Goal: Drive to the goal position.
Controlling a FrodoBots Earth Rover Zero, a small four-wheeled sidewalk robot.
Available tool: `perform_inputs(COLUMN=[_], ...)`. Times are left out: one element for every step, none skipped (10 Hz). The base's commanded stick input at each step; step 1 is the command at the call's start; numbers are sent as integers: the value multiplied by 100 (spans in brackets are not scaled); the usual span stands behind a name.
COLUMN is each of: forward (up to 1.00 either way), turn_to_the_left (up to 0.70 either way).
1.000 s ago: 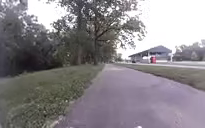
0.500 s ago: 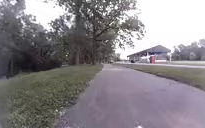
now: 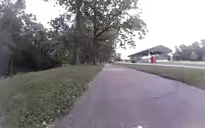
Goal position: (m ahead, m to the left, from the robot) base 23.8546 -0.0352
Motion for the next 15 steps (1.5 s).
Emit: perform_inputs(forward=[69,69,69,69,69,69,65,50,19,19,70,70,70,70,70], turn_to_the_left=[0,0,0,0,0,0,0,0,0,0,0,0,0,-1,-6])
